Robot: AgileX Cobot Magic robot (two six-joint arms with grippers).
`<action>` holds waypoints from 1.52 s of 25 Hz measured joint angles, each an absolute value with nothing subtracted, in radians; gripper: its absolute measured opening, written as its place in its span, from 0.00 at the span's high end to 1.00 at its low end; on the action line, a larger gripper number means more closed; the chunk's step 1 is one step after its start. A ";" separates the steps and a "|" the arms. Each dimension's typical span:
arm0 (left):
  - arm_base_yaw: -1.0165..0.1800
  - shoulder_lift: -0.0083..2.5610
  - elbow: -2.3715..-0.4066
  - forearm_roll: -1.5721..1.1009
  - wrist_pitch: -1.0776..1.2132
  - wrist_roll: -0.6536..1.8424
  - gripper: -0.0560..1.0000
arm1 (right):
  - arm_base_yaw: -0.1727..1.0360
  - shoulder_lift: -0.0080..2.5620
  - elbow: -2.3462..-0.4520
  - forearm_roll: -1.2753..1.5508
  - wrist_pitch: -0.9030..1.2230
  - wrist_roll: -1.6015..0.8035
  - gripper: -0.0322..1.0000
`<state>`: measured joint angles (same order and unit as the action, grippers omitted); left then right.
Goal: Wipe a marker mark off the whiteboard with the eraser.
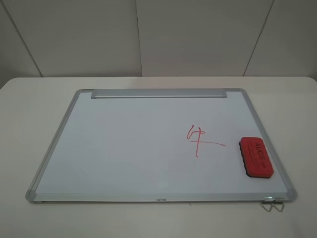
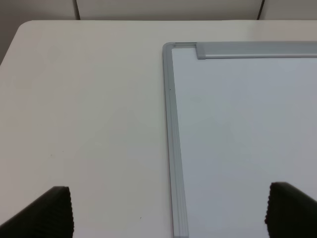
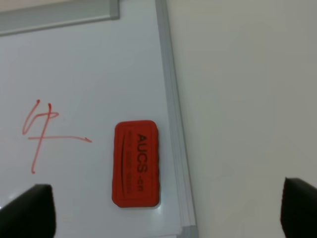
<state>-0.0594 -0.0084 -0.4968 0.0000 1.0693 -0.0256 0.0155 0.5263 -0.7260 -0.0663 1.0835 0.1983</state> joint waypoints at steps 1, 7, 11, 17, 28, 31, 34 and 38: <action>-0.059 -0.008 -0.497 0.000 1.069 -0.026 0.21 | 0.015 0.489 -0.726 -0.057 1.088 0.198 0.18; -0.059 -0.008 -0.497 0.000 1.069 -0.026 0.21 | 0.015 0.292 -0.726 -0.051 1.106 0.198 0.18; -0.059 -0.008 -0.497 0.000 1.069 -0.026 0.21 | 0.015 0.188 -0.685 -0.060 1.097 0.186 0.18; -0.059 -0.008 -0.497 0.000 1.069 -0.026 0.21 | 0.015 0.061 -0.568 -0.059 1.008 0.114 0.18; -0.059 -0.008 -0.497 0.000 1.069 -0.026 0.21 | 0.015 -0.001 -0.517 -0.058 1.054 0.097 0.18; -0.059 -0.008 -0.497 0.000 1.069 -0.026 0.21 | 0.015 -0.002 -0.517 -0.058 1.054 0.097 0.18; -0.059 -0.008 -0.497 0.000 1.069 -0.026 0.21 | 0.015 -0.002 -0.517 -0.058 1.054 0.097 0.18; -0.059 -0.008 -0.497 0.000 1.069 -0.026 0.21 | 0.015 -0.002 -0.517 -0.058 1.054 0.097 0.18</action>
<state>-0.0594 -0.0084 -0.4968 0.0000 1.0693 -0.0256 0.0155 -0.0021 -0.5169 -0.0582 1.0544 0.0969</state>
